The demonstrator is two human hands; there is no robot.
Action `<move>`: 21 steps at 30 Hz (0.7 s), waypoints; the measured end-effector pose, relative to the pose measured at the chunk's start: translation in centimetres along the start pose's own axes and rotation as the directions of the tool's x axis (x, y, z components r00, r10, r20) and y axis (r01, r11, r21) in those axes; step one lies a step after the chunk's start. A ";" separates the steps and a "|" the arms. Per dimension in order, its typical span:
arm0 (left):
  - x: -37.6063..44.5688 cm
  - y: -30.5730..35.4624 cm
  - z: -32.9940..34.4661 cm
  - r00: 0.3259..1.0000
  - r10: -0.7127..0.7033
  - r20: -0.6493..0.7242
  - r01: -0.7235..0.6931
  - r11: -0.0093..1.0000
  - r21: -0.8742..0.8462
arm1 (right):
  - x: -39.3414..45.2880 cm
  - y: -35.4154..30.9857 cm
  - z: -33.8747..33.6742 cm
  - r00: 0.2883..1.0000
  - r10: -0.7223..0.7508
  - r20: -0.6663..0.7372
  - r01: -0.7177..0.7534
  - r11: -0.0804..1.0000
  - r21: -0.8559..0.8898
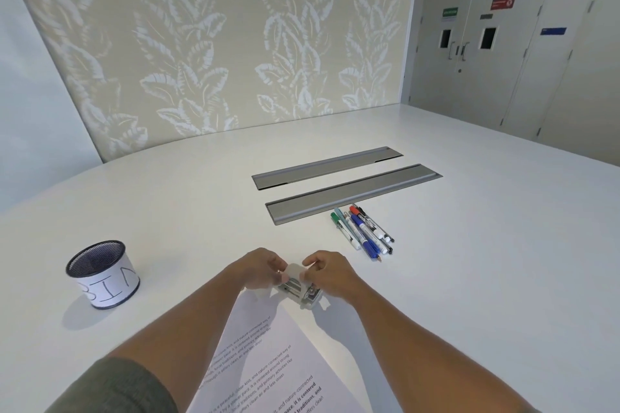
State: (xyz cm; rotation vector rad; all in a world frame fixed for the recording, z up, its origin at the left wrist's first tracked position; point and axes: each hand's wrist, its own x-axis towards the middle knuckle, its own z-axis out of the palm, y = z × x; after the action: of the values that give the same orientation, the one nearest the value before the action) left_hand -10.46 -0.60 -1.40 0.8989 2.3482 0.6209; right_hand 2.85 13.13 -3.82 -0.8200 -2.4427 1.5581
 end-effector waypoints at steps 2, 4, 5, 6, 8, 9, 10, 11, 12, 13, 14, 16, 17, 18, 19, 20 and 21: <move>0.1 -0.3 -0.5 1.000 -0.019 -0.001 0.019 0.999 -0.047 | 0.7 -0.8 0.0 1.000 -0.022 -0.011 0.022 1.000 -0.004; 0.2 -0.7 -1.1 0.999 -0.045 -0.009 0.044 0.992 -0.116 | 1.6 -1.7 0.1 0.999 -0.038 -0.032 0.038 0.999 -0.003; 0.3 -0.9 -1.4 0.998 -0.057 -0.031 0.052 0.989 -0.140 | 2.0 -2.1 0.4 0.998 -0.043 -0.049 0.043 0.999 -0.003; 0.4 -1.2 -1.7 0.996 -0.063 -0.063 0.053 0.987 -0.152 | 2.4 -2.6 0.7 0.996 -0.047 -0.071 0.047 0.999 -0.003; 0.6 -1.9 -2.4 0.988 -0.069 -0.139 0.051 0.990 -0.133 | 3.3 -3.5 1.6 0.991 -0.056 -0.123 0.057 0.998 0.002; 0.6 -2.2 -2.6 0.982 -0.075 -0.174 0.058 0.993 -0.100 | 3.7 -4.0 2.2 0.988 -0.059 -0.142 0.061 0.998 0.009; 0.6 -2.4 -2.9 0.976 -0.080 -0.203 0.070 0.996 -0.055 | 4.1 -4.4 2.8 0.986 -0.059 -0.155 0.063 0.998 0.016; 0.5 -2.6 -3.1 0.970 -0.085 -0.227 0.087 0.996 -0.002 | 4.4 -4.7 3.4 0.985 -0.058 -0.163 0.062 0.998 0.019; 0.4 -2.7 -3.3 0.964 -0.093 -0.249 0.109 0.993 0.053 | 4.8 -5.1 4.0 0.984 -0.055 -0.167 0.059 0.998 0.018; 0.3 -2.9 -3.4 0.958 -0.102 -0.269 0.135 0.985 0.104 | 5.2 -5.3 4.6 0.984 -0.052 -0.169 0.056 0.998 0.016; 0.1 -3.0 -3.5 0.951 -0.112 -0.288 0.159 0.977 0.144 | 5.5 -5.6 5.1 0.984 -0.052 -0.170 0.056 0.998 0.017; 0.0 -3.4 -3.6 0.937 -0.140 -0.319 0.203 0.964 0.172 | 6.1 -6.1 6.2 0.983 -0.067 -0.171 0.071 0.997 0.015; 0.0 -3.7 -3.7 0.929 -0.161 -0.332 0.225 0.960 0.164 | 6.4 -6.3 6.7 0.983 -0.076 -0.170 0.079 0.997 0.009; 0.1 -4.0 -3.8 0.921 -0.181 -0.345 0.245 0.958 0.151 | 6.7 -6.6 7.1 0.983 -0.083 -0.167 0.085 0.996 0.002; 0.1 -4.3 -3.9 0.913 -0.197 -0.357 0.261 0.955 0.140 | 6.9 -6.8 7.5 0.983 -0.090 -0.161 0.091 0.996 -0.003; 0.1 -4.6 -4.0 0.906 -0.211 -0.367 0.275 0.953 0.131 | 7.1 -6.9 7.9 0.983 -0.098 -0.155 0.098 0.995 -0.006; 0.1 -4.8 -4.1 0.900 -0.223 -0.375 0.287 0.950 0.124 | 7.3 -7.0 8.2 0.983 -0.107 -0.149 0.107 0.994 -0.008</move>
State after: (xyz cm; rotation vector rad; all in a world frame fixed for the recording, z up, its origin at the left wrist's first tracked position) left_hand -15.37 -4.66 -1.20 0.5649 2.8267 0.5051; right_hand -9.09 8.00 -2.75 -0.7612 -2.3397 1.4066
